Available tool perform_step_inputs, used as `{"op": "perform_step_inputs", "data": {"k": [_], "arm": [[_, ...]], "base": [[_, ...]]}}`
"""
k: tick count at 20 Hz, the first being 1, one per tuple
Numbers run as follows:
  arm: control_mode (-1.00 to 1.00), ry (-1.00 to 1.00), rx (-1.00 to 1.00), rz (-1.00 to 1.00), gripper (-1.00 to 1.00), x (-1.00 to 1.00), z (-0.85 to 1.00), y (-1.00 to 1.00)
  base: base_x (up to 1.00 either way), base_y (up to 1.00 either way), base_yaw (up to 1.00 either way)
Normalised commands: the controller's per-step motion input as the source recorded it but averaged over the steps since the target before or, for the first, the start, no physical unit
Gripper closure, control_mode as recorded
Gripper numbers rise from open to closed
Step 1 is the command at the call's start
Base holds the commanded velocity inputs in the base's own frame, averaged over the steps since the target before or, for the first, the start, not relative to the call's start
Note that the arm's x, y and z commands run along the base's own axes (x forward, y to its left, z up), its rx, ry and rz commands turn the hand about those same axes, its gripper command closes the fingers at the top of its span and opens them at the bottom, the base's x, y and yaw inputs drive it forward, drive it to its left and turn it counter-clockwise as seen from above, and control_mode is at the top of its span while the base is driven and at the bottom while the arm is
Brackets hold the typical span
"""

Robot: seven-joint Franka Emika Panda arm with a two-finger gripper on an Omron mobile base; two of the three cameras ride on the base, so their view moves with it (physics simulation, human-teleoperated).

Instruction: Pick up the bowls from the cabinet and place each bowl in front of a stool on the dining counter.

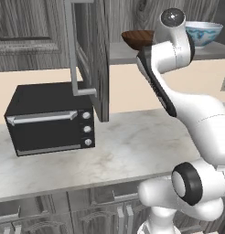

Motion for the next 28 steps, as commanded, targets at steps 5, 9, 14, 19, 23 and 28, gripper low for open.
{"op": "perform_step_inputs", "data": {"k": [5,9,14,19,23,28], "arm": [[-1.00,0.00,0.00,-0.01,-1.00,0.62,0.13,0.11],[-1.00,0.00,0.00,-0.01,-1.00,0.37,0.24,0.02],[-1.00,0.00,-0.01,-0.01,-1.00,0.33,0.09,0.00],[-1.00,0.00,0.00,0.00,-1.00,0.35,-0.07,0.00],[-1.00,0.02,0.00,0.00,-1.00,0.41,0.00,0.00],[-1.00,0.01,0.00,0.00,-1.00,0.42,-0.01,-0.02]], "base": [[0.00,0.00,0.00],[0.00,0.00,0.00],[0.00,0.00,0.00],[0.00,0.00,0.00],[0.00,0.00,0.00],[0.00,0.00,0.00]]}}
